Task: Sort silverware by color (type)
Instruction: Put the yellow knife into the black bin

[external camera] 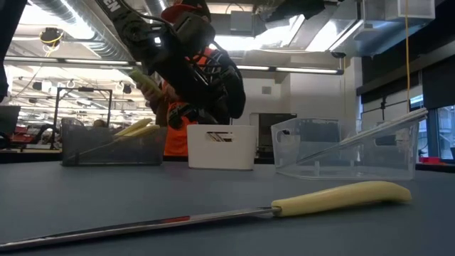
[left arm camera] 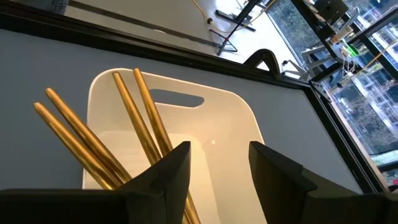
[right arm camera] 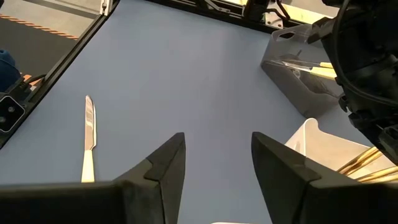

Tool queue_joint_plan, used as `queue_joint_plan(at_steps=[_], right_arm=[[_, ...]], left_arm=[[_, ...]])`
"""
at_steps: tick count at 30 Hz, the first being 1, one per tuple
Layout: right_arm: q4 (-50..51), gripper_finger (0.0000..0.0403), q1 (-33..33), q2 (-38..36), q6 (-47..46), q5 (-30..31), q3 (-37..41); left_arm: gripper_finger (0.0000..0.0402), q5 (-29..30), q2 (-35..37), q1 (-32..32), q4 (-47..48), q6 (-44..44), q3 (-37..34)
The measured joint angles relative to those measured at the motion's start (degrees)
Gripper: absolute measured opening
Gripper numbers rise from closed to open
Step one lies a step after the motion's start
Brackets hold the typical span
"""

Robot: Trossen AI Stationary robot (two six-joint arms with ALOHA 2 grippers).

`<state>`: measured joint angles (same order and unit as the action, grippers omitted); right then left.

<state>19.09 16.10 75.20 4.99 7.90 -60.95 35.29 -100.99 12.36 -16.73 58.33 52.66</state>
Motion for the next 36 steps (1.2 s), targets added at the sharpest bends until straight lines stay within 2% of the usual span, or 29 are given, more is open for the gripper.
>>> queue_joint_plan(at_steps=[4, 11, 17, 24, 30, 36], right_arm=[[0.0, 0.0172, 0.0, 0.0, -0.3, 0.0, 0.0], [0.0, 0.0172, 0.0, 0.0, -0.7, -1.1, 0.0], [-0.1, 0.0172, 0.1, 0.0, -2.0, -4.6, 0.0], [-0.2, 0.0172, 0.1, 0.0, -5.4, -4.6, 0.0], [-1.4, 0.0172, 0.1, 0.0, -7.8, -4.6, 0.0], [-2.6, 0.0172, 0.1, 0.0, -8.2, -7.8, 0.0]], left_arm=[[0.0154, -0.3, 0.3, 0.0, 0.0, -2.2, 0.0], [0.0143, -1.4, 3.8, -0.2, -0.7, -12.2, 0.0], [0.0142, -8.7, 9.8, -0.2, 0.3, -22.3, 0.0], [0.0142, -20.1, 17.3, -0.3, 3.7, -29.5, 0.1], [0.0142, -23.1, 23.1, -1.8, 7.2, -33.8, 0.1], [0.0142, -28.4, 27.5, -4.5, 11.5, -36.4, 0.1]])
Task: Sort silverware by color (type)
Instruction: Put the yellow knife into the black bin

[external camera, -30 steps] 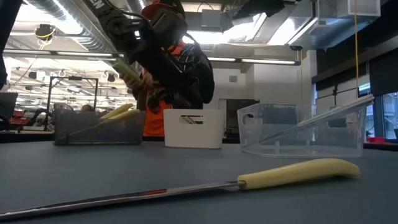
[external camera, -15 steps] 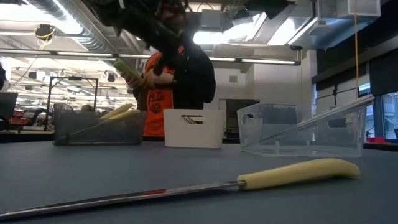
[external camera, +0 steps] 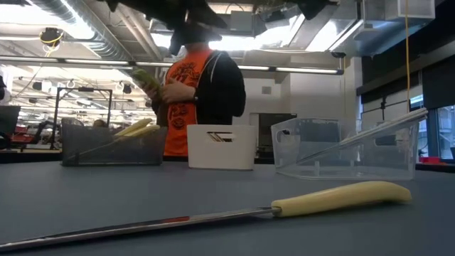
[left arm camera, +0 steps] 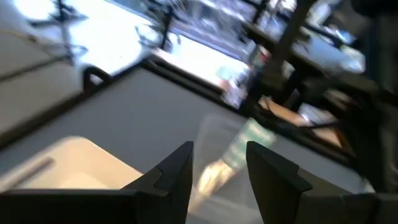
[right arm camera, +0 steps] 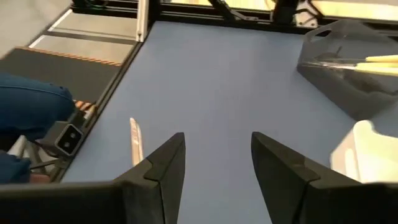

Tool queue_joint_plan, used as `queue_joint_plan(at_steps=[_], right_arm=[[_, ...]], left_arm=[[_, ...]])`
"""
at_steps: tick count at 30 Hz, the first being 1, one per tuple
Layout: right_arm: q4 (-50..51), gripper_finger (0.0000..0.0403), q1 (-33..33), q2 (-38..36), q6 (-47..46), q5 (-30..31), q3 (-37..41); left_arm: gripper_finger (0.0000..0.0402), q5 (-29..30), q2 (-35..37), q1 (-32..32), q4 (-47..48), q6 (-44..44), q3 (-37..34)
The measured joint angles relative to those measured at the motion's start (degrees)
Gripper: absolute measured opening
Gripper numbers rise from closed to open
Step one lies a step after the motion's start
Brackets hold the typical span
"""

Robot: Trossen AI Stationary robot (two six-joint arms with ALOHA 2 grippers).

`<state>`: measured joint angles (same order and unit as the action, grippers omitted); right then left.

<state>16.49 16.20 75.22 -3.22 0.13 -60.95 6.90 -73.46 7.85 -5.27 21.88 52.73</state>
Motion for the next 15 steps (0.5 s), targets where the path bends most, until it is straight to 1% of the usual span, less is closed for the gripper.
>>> queue_joint_plan(at_steps=[3, 7, 11, 15], right_arm=[[-0.2, 0.0172, 1.3, 0.7, -1.7, -0.7, 0.0], [-0.4, 0.0172, 4.5, 2.8, -2.7, 0.0, 0.0], [-1.2, 0.0172, 7.9, 6.0, -3.3, 0.3, 0.0], [-3.8, 0.0172, 10.8, 9.1, -5.6, 0.3, 0.0]], left_arm=[[0.0142, -3.1, 0.5, -2.0, 1.1, 0.0, 0.0], [0.0142, -5.5, 0.5, -5.2, 2.8, 0.1, 0.0], [0.0142, -5.7, -0.3, -8.7, 4.9, 0.0, -0.1], [0.0142, -5.3, -0.1, -11.9, 5.0, 0.0, -0.1]])
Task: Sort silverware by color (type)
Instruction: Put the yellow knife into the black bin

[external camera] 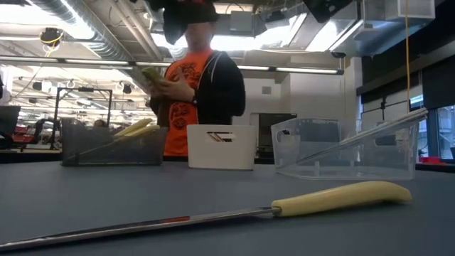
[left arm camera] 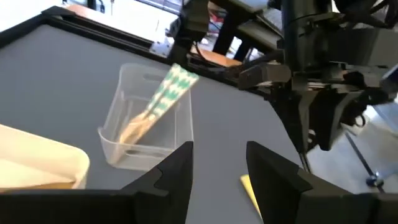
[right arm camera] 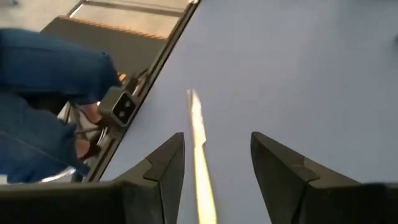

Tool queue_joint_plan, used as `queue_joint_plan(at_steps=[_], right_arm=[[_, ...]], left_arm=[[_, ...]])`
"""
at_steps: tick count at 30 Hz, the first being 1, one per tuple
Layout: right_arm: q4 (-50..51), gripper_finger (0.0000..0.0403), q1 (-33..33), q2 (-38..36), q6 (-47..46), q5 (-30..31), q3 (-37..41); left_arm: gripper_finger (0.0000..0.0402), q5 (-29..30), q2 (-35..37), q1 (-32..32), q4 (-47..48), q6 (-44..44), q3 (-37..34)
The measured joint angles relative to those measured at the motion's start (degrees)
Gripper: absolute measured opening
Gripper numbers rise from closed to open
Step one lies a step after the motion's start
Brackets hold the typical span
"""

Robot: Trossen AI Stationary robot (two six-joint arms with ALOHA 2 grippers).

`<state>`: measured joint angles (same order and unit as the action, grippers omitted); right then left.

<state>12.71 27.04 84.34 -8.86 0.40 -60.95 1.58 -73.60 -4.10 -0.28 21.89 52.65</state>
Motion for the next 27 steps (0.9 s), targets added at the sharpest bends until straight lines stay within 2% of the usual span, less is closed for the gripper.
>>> queue_joint_plan(at_steps=[13, 27], right_arm=[[-0.3, 0.0172, 4.3, 11.6, -0.3, 0.0, 0.0], [-0.2, 0.0172, 4.1, 18.5, -1.4, 0.4, 0.0]], left_arm=[[0.0142, 5.4, -0.3, -7.0, 0.9, 0.0, 0.0], [0.0142, 8.2, -0.3, -8.7, 0.9, 0.1, 0.0]])
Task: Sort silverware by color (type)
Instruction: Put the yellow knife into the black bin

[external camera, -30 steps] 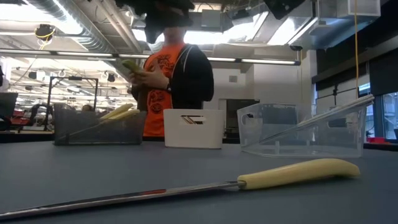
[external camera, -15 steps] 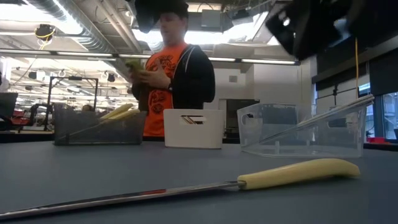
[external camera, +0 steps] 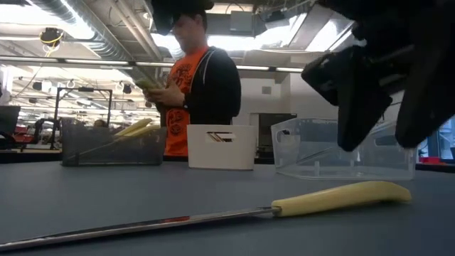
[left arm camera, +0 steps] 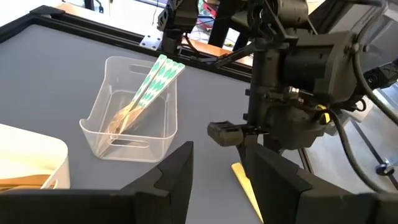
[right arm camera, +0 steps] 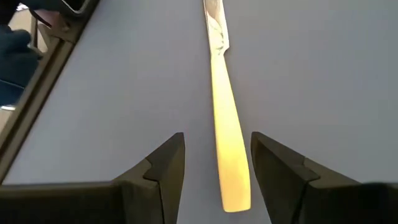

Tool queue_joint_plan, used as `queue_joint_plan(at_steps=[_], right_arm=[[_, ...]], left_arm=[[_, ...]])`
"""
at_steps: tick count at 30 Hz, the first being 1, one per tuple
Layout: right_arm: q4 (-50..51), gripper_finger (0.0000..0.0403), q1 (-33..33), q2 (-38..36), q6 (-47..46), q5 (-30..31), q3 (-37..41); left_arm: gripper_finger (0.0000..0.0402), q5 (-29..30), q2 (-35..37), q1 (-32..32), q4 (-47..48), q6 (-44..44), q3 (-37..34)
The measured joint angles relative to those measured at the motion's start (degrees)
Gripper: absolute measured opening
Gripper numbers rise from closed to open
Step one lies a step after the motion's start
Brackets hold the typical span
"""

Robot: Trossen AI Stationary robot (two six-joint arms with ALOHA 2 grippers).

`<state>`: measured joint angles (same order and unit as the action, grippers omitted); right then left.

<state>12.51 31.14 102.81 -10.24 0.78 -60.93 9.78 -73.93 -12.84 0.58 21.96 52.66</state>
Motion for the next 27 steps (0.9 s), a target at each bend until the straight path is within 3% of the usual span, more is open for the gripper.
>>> queue_joint_plan(at_steps=[11, 27], right_arm=[[0.1, 0.0172, 0.0, 3.9, 0.0, 3.9, 0.0], [0.8, 0.0171, 0.0, 5.2, 0.0, 3.8, 0.0]], left_arm=[[0.0142, 0.2, 0.0, 0.0, 0.0, 0.0, 0.0], [0.0142, 0.2, 0.0, 0.0, 0.3, 0.1, 0.0]])
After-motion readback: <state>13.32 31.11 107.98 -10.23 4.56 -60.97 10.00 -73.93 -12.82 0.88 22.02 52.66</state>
